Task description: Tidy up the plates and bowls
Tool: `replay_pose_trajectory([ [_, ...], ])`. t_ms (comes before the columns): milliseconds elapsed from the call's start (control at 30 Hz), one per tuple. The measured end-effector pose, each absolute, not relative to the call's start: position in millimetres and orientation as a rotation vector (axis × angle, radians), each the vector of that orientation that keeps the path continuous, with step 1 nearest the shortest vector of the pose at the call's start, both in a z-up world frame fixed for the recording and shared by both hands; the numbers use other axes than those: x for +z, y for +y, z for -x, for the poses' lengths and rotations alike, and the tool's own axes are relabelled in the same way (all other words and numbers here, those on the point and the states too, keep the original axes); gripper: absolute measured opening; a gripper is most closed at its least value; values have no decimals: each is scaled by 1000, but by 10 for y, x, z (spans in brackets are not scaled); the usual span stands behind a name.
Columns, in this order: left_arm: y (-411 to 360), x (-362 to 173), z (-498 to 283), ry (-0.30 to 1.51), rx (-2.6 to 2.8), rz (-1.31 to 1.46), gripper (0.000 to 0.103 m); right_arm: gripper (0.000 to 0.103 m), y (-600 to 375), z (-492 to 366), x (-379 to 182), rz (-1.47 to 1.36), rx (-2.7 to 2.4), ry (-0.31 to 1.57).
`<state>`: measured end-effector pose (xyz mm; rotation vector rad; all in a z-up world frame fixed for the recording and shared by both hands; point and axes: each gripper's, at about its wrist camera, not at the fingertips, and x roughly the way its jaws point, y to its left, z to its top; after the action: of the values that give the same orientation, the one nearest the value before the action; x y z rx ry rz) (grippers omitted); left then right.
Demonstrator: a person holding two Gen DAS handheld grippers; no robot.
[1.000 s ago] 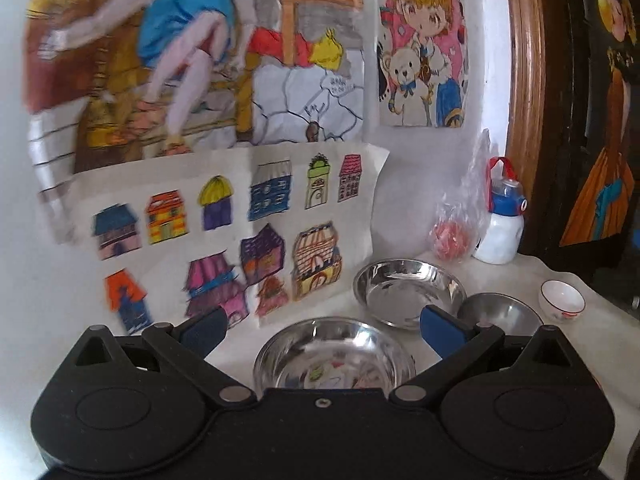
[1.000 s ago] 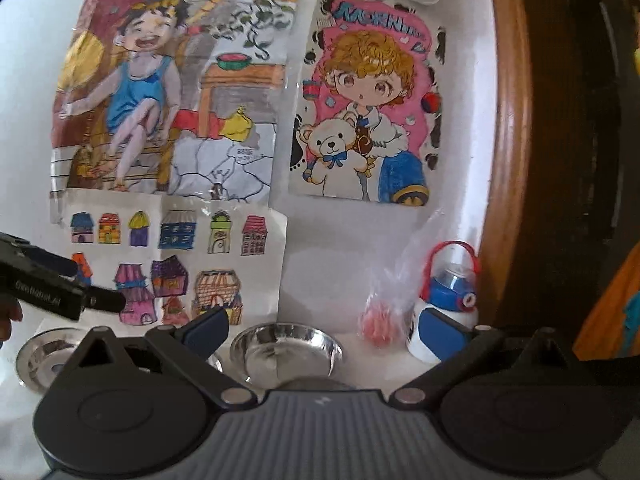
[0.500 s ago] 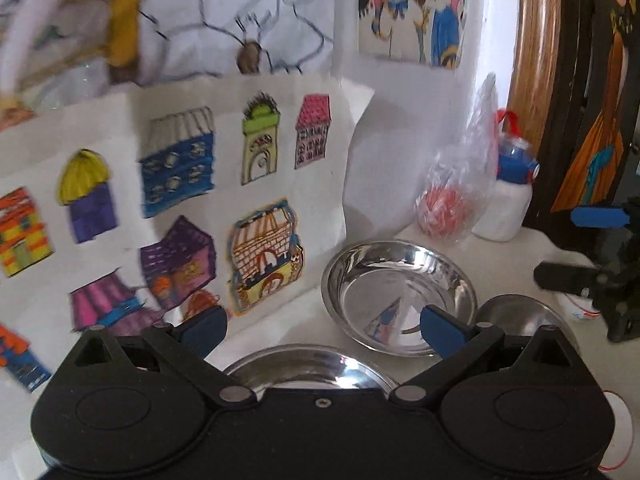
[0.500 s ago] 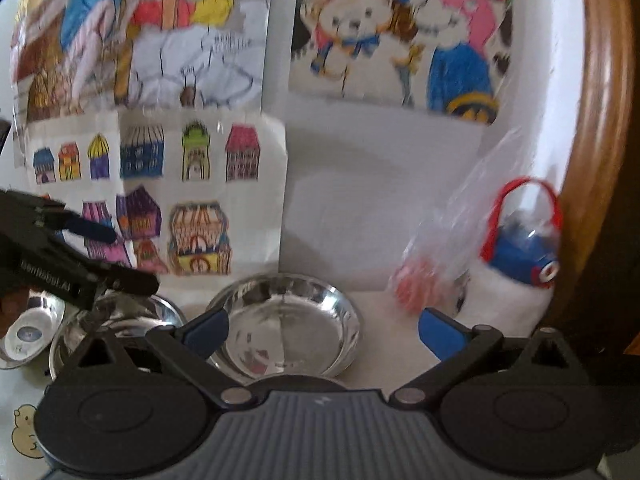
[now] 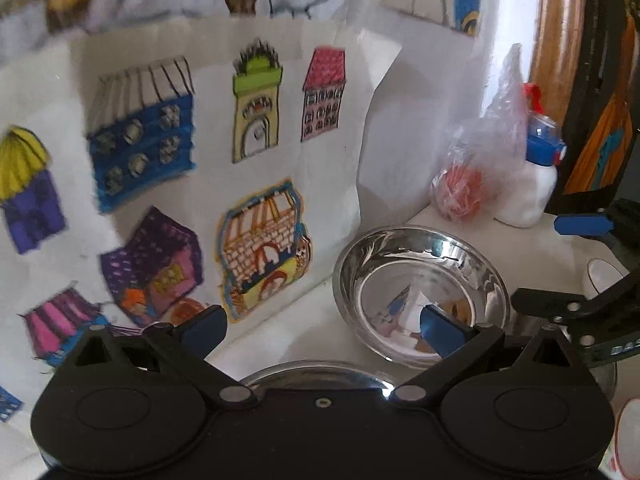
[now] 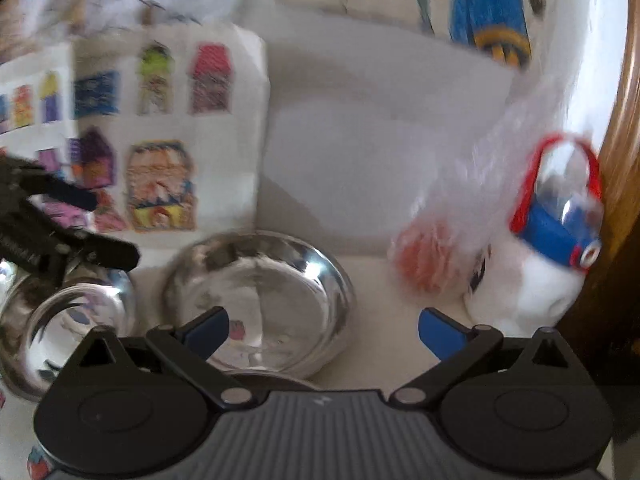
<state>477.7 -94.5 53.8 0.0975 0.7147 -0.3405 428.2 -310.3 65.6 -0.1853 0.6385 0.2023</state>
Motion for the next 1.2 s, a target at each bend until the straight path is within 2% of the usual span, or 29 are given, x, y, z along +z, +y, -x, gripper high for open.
replay_pose_trajectory([
  [200,-1079,384,-4947,773,-317,-59,99,94,-3288,-4579,523,36,195,738],
  [267,-1103,352,-4990,783,-313,-46,94,84,-3294,-4680,469,28,183,786],
  [400,-1151,259,-5091,827,-315,6,85,73,-3271,-4796,382,26,163,851],
  [467,-1153,219,-5138,846,-320,27,77,55,-3274,-4832,352,7,164,871],
  [567,-1174,172,-5185,863,-329,53,67,38,-3289,-4886,321,-18,159,895],
  [600,-1175,167,-5196,869,-335,62,64,36,-3299,-4903,306,-29,156,906],
  [667,-1193,149,-5230,892,-350,80,47,24,-3320,-4921,286,-55,152,920],
  [733,-1198,133,-5256,909,-362,110,38,17,-3346,-4925,291,-88,161,921],
  [767,-1197,123,-5265,915,-365,125,32,16,-3358,-4922,297,-102,152,922],
  [933,-1189,116,-5276,927,-346,166,23,14,-3408,-4872,365,-143,124,889],
  [1200,-1015,454,-5077,867,-359,232,23,14,-3442,-4633,722,-157,111,801],
])
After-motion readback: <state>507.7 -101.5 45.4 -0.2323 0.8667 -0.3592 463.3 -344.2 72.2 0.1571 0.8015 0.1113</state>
